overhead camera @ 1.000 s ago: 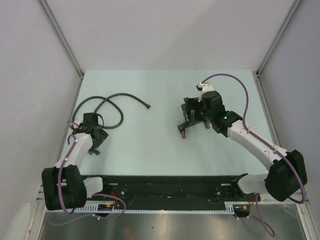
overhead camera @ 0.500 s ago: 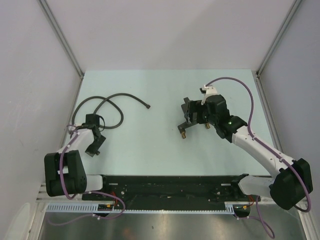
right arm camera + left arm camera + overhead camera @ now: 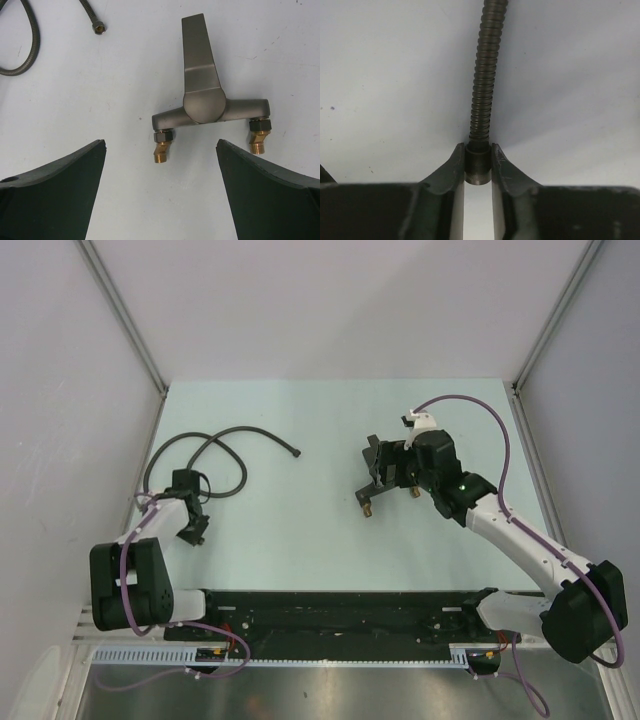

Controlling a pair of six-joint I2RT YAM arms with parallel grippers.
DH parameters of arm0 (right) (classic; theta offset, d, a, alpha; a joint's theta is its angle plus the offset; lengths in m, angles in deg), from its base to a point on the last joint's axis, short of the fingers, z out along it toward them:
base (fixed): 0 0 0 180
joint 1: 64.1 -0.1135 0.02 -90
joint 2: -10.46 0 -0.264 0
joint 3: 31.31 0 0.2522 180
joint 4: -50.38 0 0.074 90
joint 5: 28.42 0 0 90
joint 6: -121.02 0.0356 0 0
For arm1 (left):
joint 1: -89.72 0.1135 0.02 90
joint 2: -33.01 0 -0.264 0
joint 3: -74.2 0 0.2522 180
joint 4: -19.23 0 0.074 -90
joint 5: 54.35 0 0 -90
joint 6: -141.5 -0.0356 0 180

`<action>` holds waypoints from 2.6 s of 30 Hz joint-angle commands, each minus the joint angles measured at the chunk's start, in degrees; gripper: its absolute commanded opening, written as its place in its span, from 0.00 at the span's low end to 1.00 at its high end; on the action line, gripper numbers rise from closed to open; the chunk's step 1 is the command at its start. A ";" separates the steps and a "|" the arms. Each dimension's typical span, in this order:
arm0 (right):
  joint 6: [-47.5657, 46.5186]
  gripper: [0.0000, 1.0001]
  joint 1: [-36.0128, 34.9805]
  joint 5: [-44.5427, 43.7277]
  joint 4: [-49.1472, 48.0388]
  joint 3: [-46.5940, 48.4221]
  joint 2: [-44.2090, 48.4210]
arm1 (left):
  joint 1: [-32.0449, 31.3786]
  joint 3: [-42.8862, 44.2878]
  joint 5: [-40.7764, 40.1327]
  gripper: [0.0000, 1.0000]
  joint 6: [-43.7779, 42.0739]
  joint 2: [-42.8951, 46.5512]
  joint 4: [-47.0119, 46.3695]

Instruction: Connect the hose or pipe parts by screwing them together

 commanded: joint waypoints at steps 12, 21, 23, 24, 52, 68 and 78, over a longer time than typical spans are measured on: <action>0.05 0.98 -0.18 2.95 -2.96 -1.98 3.23 | -10.37 19.94 11.89 0.00 -15.31 -6.02 -1.42; -0.04 1.00 -0.35 9.20 -18.50 -12.00 16.14 | -29.82 33.78 25.41 0.00 -28.71 -11.58 -1.95; -0.47 1.00 -0.35 9.11 -22.29 -14.37 19.21 | -30.53 33.52 30.59 0.00 -31.42 -10.44 -2.48; -0.82 1.00 -0.35 9.72 -23.17 -14.90 19.75 | -31.23 33.00 32.10 0.00 -32.74 -8.70 -2.74; -2.05 1.00 2.64 -3.81 -27.92 -13.59 -5.73 | -35.28 110.96 46.69 0.00 -21.18 -55.00 -13.62; -5.92 0.96 3.87 -6.02 -42.41 -13.50 -19.09 | -29.76 64.40 56.19 0.00 -26.17 -28.21 -20.50; -10.67 0.50 3.61 4.79 -44.71 -13.50 -21.03 | -22.98 45.83 62.43 0.00 -25.90 -20.55 -22.08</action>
